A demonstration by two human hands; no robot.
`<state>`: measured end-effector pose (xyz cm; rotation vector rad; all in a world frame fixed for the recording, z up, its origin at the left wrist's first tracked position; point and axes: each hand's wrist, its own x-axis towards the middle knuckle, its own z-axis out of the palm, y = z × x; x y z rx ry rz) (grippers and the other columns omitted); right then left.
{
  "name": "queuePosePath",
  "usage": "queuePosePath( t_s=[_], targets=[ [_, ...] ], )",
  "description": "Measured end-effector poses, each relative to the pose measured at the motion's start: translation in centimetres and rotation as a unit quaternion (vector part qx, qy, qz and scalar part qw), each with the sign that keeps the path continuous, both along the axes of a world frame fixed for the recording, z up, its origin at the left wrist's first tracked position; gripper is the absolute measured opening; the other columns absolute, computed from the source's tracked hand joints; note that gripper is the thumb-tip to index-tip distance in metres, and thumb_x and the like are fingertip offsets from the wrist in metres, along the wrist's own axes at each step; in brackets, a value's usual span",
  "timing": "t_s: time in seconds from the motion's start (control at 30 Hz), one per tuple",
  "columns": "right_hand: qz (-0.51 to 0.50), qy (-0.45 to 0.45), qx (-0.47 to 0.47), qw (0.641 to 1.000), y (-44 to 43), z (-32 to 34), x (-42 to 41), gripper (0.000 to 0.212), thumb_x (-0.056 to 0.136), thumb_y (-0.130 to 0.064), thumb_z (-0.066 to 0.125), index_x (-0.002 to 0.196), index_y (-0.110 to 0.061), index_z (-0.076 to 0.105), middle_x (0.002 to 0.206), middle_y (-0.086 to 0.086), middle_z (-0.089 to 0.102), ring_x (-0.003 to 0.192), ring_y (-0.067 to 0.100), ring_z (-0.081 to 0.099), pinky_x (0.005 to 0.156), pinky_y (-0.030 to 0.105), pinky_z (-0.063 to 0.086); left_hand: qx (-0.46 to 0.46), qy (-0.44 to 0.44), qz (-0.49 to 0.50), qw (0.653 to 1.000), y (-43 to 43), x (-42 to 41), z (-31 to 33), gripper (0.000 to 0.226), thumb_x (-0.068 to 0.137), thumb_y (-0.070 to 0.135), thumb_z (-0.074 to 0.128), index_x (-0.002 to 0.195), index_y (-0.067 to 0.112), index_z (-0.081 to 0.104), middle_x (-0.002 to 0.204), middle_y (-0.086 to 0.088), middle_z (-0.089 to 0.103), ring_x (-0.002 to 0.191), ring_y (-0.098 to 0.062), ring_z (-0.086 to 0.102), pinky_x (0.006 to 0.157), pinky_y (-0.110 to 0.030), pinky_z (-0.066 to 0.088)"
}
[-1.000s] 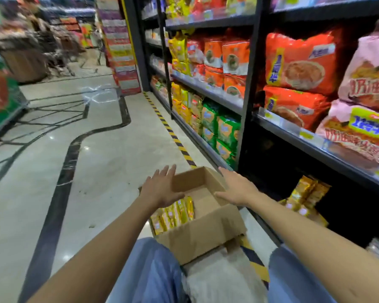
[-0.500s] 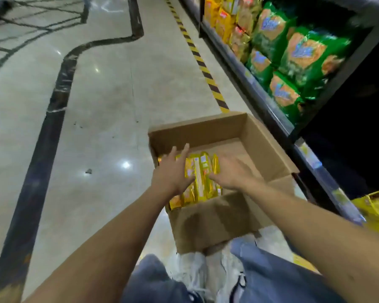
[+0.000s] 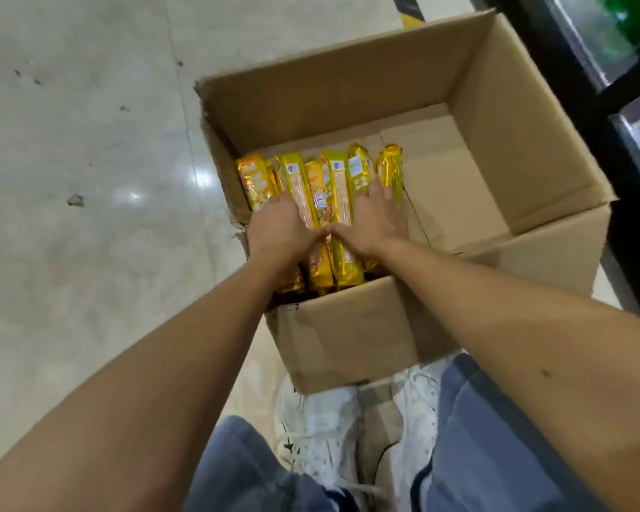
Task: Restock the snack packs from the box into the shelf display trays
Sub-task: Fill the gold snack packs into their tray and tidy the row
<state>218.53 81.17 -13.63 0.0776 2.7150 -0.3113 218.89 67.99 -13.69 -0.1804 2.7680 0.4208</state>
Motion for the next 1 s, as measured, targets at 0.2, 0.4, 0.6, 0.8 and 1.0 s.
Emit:
queuePosePath(
  t_s=[0.2,0.4,0.6,0.8,1.0],
  targets=[
    [-0.047,0.015,-0.058,0.997,-0.2,-0.9,-0.2,0.076,0.077,-0.050,0.068,0.134,-0.010,0.038,0.141,0.011,0.038,0.131,0.030,0.035,0.104,0.042,0.035,0.014,-0.039,0.029,0.999,0.0,-0.6,0.8,0.045,0.076,0.050,0.071,0.094,0.013,0.054,0.088,-0.004,0.057,0.083,-0.022,0.055,0.064,-0.032,0.036],
    [-0.082,0.022,-0.233,0.969,-0.2,0.6,0.2,0.057,0.078,-0.033,0.070,0.118,-0.011,0.037,0.111,0.010,0.060,0.100,0.030,0.059,0.078,0.039,0.048,0.172,-0.068,0.089,0.979,-0.7,-0.9,2.6,0.025,0.078,0.028,0.071,0.097,0.013,0.064,0.090,-0.006,0.065,0.083,-0.023,0.065,0.076,-0.036,0.055],
    [-0.108,0.025,-0.288,0.951,2.0,6.8,0.4,0.056,0.073,-0.029,0.076,0.104,-0.018,0.032,0.079,-0.007,0.047,0.082,0.022,0.050,0.071,0.032,0.040,0.342,-0.132,0.075,0.927,-2.1,0.0,8.8,0.054,0.075,-0.006,0.071,0.114,0.014,0.040,0.101,-0.012,0.056,0.088,-0.030,0.064,0.076,-0.050,0.057],
    [-0.159,0.034,-0.350,0.922,5.1,17.2,2.5,0.062,0.061,-0.029,0.086,0.115,-0.014,0.059,0.093,-0.004,0.063,0.093,0.017,0.061,0.085,0.034,0.050,0.387,-0.154,-0.032,0.909,-1.0,1.4,19.3,0.049,0.083,-0.009,0.059,0.115,0.018,0.034,0.114,-0.017,0.057,0.087,-0.022,0.061,0.062,-0.033,0.056],
    [-0.155,0.081,-0.424,0.889,6.8,28.2,8.4,0.053,0.066,-0.024,0.083,0.109,-0.015,0.054,0.103,-0.003,0.063,0.093,0.015,0.062,0.083,0.029,0.051,0.415,-0.150,-0.091,0.893,1.9,5.6,29.7,0.066,0.089,-0.005,0.050,0.141,0.029,0.027,0.125,-0.007,0.054,0.110,-0.027,0.058,0.085,-0.043,0.054]
  ],
)
